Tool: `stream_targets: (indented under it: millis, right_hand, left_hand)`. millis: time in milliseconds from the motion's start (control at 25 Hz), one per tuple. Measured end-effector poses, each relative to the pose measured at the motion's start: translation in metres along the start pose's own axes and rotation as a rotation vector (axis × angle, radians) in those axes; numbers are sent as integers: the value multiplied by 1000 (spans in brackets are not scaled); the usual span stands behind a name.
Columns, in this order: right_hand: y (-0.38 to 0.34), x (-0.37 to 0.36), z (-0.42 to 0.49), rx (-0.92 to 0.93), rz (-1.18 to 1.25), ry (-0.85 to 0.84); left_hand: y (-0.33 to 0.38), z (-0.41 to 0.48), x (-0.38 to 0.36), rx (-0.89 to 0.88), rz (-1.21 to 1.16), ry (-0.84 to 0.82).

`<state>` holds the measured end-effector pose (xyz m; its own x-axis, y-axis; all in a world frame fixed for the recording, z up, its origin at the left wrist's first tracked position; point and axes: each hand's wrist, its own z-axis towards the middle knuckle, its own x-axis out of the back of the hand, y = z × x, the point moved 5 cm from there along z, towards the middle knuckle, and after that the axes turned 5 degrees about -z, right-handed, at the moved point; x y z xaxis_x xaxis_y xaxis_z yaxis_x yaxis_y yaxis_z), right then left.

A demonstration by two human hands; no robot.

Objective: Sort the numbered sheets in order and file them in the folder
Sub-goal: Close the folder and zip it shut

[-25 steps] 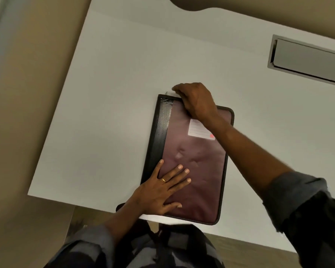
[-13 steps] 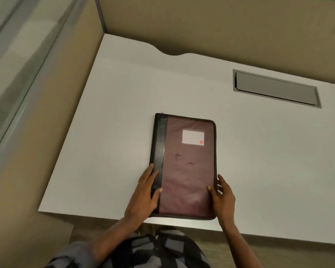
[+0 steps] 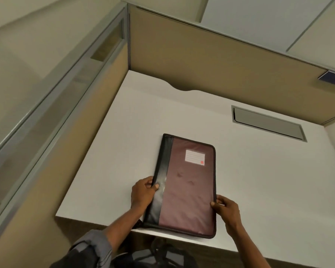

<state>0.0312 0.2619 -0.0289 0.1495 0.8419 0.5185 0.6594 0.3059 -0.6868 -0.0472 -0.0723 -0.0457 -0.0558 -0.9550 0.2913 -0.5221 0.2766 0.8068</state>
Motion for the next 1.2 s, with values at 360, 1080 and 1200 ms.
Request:
stream_targets:
  millis: [360, 1080, 1200]
  right_hand:
    - [-75, -128, -37, 184, 55, -272]
    - [-88, -271, -97, 964, -705, -263]
    - [-85, -285, -104, 1047, -1004, -307]
  left_hand:
    - [-18, 1, 146, -157, 140, 283]
    - [-107, -17, 163, -388, 1023, 45]
    - [-120, -22, 160, -351, 1071, -35]
